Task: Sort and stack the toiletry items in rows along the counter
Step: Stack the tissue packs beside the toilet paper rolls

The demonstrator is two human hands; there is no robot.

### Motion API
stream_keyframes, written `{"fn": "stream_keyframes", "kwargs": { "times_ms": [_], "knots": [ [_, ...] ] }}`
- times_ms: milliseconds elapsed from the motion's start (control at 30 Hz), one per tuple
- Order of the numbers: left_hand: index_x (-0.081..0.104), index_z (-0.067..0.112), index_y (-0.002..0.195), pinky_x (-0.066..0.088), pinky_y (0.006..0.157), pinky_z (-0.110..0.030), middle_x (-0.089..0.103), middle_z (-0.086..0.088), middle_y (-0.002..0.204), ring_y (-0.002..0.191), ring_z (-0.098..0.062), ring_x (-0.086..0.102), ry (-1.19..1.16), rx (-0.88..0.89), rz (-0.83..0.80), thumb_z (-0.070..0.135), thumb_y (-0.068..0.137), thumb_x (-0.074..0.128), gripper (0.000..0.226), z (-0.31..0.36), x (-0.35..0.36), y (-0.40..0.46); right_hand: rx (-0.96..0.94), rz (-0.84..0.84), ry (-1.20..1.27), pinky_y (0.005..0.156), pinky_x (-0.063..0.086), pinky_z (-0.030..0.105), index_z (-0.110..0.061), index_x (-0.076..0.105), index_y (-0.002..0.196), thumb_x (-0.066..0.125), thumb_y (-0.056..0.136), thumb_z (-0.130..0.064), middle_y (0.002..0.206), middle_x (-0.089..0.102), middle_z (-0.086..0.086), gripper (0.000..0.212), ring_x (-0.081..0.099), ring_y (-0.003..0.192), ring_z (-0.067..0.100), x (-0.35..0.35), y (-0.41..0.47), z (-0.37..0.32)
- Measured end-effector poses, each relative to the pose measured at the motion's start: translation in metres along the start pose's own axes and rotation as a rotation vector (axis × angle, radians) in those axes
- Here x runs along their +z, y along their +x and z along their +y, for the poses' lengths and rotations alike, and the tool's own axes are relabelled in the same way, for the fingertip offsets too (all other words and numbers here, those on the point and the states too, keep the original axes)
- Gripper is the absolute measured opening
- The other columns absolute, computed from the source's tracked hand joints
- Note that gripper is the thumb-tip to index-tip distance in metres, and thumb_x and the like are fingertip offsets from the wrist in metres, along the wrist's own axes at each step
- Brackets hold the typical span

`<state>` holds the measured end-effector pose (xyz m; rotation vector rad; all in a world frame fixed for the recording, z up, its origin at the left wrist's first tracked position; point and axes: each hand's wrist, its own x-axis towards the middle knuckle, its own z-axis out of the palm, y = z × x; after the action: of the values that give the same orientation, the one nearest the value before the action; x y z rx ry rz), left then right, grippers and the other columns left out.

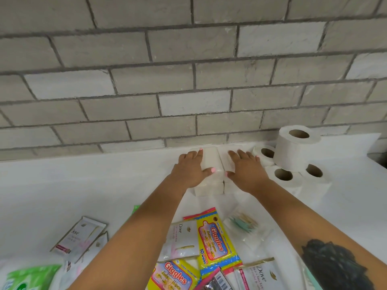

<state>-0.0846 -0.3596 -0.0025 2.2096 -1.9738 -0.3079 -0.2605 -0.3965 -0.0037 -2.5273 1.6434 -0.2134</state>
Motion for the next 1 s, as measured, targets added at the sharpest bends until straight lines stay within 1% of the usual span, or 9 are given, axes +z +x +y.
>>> {"fn": "stream_keyframes", "kwargs": {
  "times_ms": [100, 267, 333, 467, 533, 667, 767, 900, 1000],
  "knots": [
    [0.013, 0.018, 0.151, 0.02, 0.117, -0.045, 0.017, -0.006, 0.157, 0.144, -0.028, 0.013, -0.064, 0.01, 0.07, 0.056, 0.093, 0.037, 0.073, -0.006, -0.005, -0.009, -0.005, 0.04, 0.054, 0.117, 0.011, 0.048, -0.02, 0.012, 0.15, 0.048, 0.094, -0.04, 0.156, 0.018, 0.007, 0.07, 0.013, 0.144, 0.03, -0.005, -0.008, -0.008],
    [0.03, 0.018, 0.146, 0.025, 0.114, -0.037, 0.028, -0.004, 0.153, 0.141, -0.024, 0.023, -0.229, 0.055, 0.216, 0.042, 0.095, 0.046, 0.059, -0.011, -0.017, -0.038, -0.038, 0.132, 0.137, 0.114, 0.023, 0.047, -0.016, 0.014, 0.149, 0.054, 0.09, -0.041, 0.153, 0.026, 0.006, 0.075, 0.023, 0.14, 0.027, -0.009, -0.025, -0.017],
    [0.035, 0.018, 0.144, 0.027, 0.113, -0.035, 0.032, -0.003, 0.15, 0.139, -0.023, 0.028, -0.278, 0.068, 0.263, 0.039, 0.094, 0.049, 0.056, -0.016, -0.022, -0.052, -0.048, 0.166, 0.201, 0.114, 0.024, 0.045, -0.016, 0.015, 0.149, 0.056, 0.089, -0.04, 0.153, 0.025, 0.005, 0.077, 0.024, 0.14, 0.027, -0.011, -0.034, -0.022],
    [0.039, 0.019, 0.141, 0.026, 0.109, -0.024, 0.038, 0.001, 0.145, 0.135, -0.016, 0.034, -0.343, 0.096, 0.347, 0.036, 0.094, 0.052, 0.052, -0.026, -0.031, -0.085, -0.075, 0.235, 0.285, 0.111, 0.026, 0.039, -0.016, 0.015, 0.149, 0.059, 0.089, -0.039, 0.153, 0.026, 0.004, 0.078, 0.025, 0.139, 0.026, -0.015, -0.056, -0.036],
    [0.041, 0.02, 0.14, 0.026, 0.106, -0.019, 0.04, 0.003, 0.144, 0.134, -0.013, 0.036, -0.378, 0.095, 0.366, 0.034, 0.094, 0.053, 0.05, -0.032, -0.035, -0.104, -0.086, 0.251, 0.32, 0.11, 0.027, 0.037, -0.017, 0.014, 0.149, 0.058, 0.089, -0.038, 0.153, 0.026, 0.004, 0.078, 0.025, 0.139, 0.024, -0.015, -0.067, -0.046],
    [0.044, 0.025, 0.137, 0.034, 0.103, -0.022, 0.042, 0.008, 0.141, 0.129, -0.008, 0.04, -0.452, 0.034, 0.378, 0.032, 0.093, 0.055, 0.046, -0.046, -0.044, -0.145, -0.09, 0.242, 0.393, 0.107, 0.029, 0.036, -0.022, 0.01, 0.15, 0.057, 0.09, -0.037, 0.153, 0.024, 0.0, 0.077, 0.022, 0.139, 0.021, -0.016, -0.09, -0.068],
    [0.046, 0.026, 0.135, 0.027, 0.092, -0.011, 0.045, 0.009, 0.138, 0.121, -0.003, 0.043, -0.454, -0.006, 0.399, 0.031, 0.092, 0.056, 0.045, -0.061, -0.047, -0.176, -0.131, 0.246, 0.44, 0.104, 0.031, 0.036, -0.024, 0.012, 0.15, 0.059, 0.089, -0.035, 0.153, 0.025, -0.001, 0.077, 0.023, 0.139, 0.021, -0.011, -0.108, -0.09],
    [0.049, 0.023, 0.134, 0.025, 0.089, -0.005, 0.049, 0.005, 0.137, 0.125, -0.009, 0.045, -0.422, -0.056, 0.433, 0.028, 0.091, 0.058, 0.044, -0.085, -0.049, -0.221, -0.195, 0.252, 0.489, 0.105, 0.031, 0.035, -0.02, 0.018, 0.149, 0.063, 0.087, -0.032, 0.152, 0.03, 0.003, 0.077, 0.028, 0.137, 0.023, -0.001, -0.132, -0.126],
    [0.049, 0.023, 0.134, 0.027, 0.091, -0.009, 0.05, 0.004, 0.136, 0.125, -0.009, 0.046, -0.417, -0.109, 0.439, 0.029, 0.091, 0.058, 0.045, -0.105, -0.049, -0.254, -0.266, 0.242, 0.522, 0.106, 0.029, 0.032, -0.017, 0.021, 0.148, 0.065, 0.086, -0.03, 0.15, 0.033, 0.005, 0.077, 0.032, 0.135, 0.025, 0.007, -0.147, -0.156]
  ]
}}
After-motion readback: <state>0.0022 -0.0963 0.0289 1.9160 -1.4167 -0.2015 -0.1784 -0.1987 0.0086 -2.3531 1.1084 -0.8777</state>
